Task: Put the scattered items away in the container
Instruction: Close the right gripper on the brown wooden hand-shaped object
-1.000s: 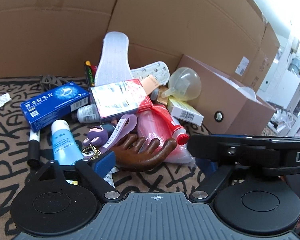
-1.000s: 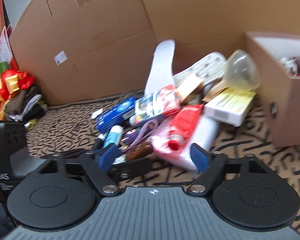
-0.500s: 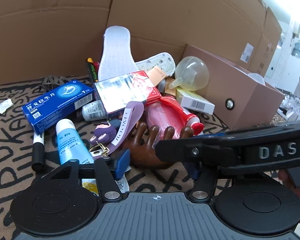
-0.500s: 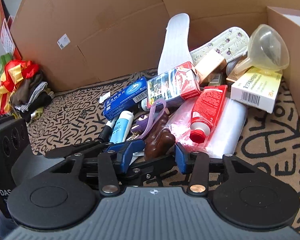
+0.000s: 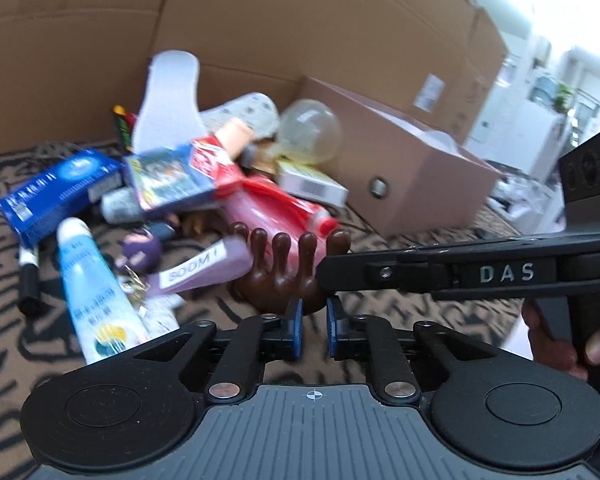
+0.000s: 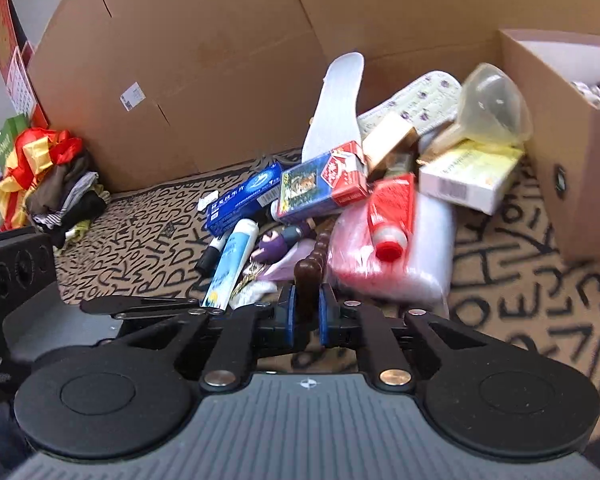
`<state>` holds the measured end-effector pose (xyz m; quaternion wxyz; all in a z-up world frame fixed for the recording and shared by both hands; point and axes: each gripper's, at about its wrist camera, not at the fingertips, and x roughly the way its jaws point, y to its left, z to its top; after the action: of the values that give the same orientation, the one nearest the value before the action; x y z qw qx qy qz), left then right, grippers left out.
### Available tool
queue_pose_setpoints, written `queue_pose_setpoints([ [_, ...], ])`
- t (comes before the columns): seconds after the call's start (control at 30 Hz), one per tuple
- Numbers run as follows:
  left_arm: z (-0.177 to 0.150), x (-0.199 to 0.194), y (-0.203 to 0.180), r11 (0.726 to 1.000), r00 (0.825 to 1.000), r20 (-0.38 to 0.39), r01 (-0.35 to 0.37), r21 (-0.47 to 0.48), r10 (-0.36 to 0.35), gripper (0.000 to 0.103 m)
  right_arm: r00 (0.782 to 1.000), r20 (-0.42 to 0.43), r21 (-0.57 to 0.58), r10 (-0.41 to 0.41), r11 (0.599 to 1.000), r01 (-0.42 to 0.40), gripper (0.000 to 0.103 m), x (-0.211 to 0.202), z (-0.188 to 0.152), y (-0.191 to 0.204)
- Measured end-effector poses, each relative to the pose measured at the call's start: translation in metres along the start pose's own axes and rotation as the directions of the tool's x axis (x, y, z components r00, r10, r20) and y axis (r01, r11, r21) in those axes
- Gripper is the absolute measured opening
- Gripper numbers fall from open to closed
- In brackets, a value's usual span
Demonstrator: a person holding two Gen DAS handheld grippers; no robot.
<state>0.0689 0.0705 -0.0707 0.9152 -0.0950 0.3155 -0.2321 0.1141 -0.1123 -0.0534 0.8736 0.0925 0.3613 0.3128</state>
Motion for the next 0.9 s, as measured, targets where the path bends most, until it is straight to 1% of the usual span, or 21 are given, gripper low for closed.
queue_pose_setpoints([
  [0.03,-0.002,-0.002,-0.001,1.0,1.0,-0.006,0.008,0.001,-0.008,0.01,1.0,-0.001,0.009,0.003,1.0,-0.003,0.013,-0.005,-0.004,-0.003],
  [0.07,-0.003,-0.004,-0.001,1.0,1.0,-0.007,0.009,-0.005,-0.009,0.016,1.0,-0.002,0.018,0.006,1.0,-0.006,0.013,-0.011,-0.007,-0.007],
  [0.1,-0.004,-0.005,-0.001,1.0,1.0,-0.007,0.01,-0.011,-0.01,0.026,1.0,-0.003,0.028,0.008,1.0,-0.008,0.013,-0.016,-0.011,-0.01],
  [0.13,-0.006,-0.007,-0.001,1.0,1.0,-0.008,0.01,-0.018,-0.01,0.03,1.0,-0.007,0.04,-0.004,0.999,0.004,0.013,-0.021,-0.016,-0.015],
  [0.17,-0.005,-0.007,-0.001,1.0,1.0,-0.007,0.015,-0.026,-0.015,0.033,1.0,-0.009,0.05,-0.024,0.998,0.025,0.013,-0.025,-0.02,-0.02],
  [0.27,-0.003,-0.003,-0.003,0.999,1.0,-0.008,0.027,-0.039,-0.028,0.034,0.992,-0.024,0.094,-0.122,0.988,0.124,0.013,-0.029,-0.03,-0.036],
  [0.3,-0.002,0.001,-0.004,0.999,0.999,-0.015,0.028,-0.036,-0.029,0.036,0.987,-0.028,0.113,-0.159,0.98,0.162,0.015,-0.029,-0.033,-0.041],
  [0.33,-0.001,0.005,-0.005,0.999,0.999,-0.022,0.029,-0.033,-0.029,0.039,0.981,-0.032,0.129,-0.192,0.972,0.194,0.016,-0.029,-0.035,-0.047],
  [0.37,0.0,0.009,-0.007,0.999,0.999,-0.03,0.029,-0.03,-0.03,0.045,0.981,-0.027,0.142,-0.19,0.971,0.192,0.016,-0.031,-0.037,-0.05],
  [0.4,0.001,0.013,-0.007,0.999,0.999,-0.034,0.021,-0.032,-0.022,0.054,0.982,-0.021,0.154,-0.188,0.97,0.189,0.018,-0.032,-0.038,-0.053],
  [0.43,0.001,0.016,-0.007,0.999,0.999,-0.032,0.008,-0.04,-0.01,0.06,0.982,-0.015,0.164,-0.186,0.969,0.186,0.02,-0.033,-0.04,-0.056],
  [0.47,0.002,0.017,-0.006,0.999,1.0,-0.027,-0.006,-0.05,0.005,0.068,0.983,-0.008,0.164,-0.181,0.97,0.18,0.027,-0.034,-0.039,-0.056],
  [0.5,0.003,0.018,-0.005,0.998,1.0,-0.02,-0.018,-0.061,0.016,0.071,0.984,-0.002,0.163,-0.176,0.971,0.174,0.035,-0.034,-0.039,-0.056],
  [0.57,0.005,0.02,0.001,0.996,1.0,-0.022,-0.013,-0.087,0.011,0.071,0.985,0.007,0.155,-0.17,0.974,0.167,0.037,-0.035,-0.039,-0.058],
  [0.7,0.007,0.028,0.012,0.99,0.998,-0.055,0.008,-0.143,-0.016,0.071,0.989,0.008,0.156,-0.151,0.977,0.148,0.037,-0.029,-0.038,-0.061],
  [0.83,0.01,0.037,0.013,0.988,0.997,-0.068,0.039,-0.148,-0.049,0.07,0.991,0.012,0.159,-0.135,0.978,0.132,0.037,-0.025,-0.035,-0.062],
  [0.87,0.011,0.039,0.013,0.989,0.996,-0.072,0.046,-0.143,-0.057,0.068,0.992,0.012,0.162,-0.129,0.979,0.125,0.037,-0.024,-0.035,-0.063],
  [0.9,0.012,0.041,0.012,0.99,0.996,-0.076,0.043,-0.132,-0.054,0.063,0.993,0.013,0.162,-0.121,0.98,0.117,0.036,-0.023,-0.035,-0.063],
])
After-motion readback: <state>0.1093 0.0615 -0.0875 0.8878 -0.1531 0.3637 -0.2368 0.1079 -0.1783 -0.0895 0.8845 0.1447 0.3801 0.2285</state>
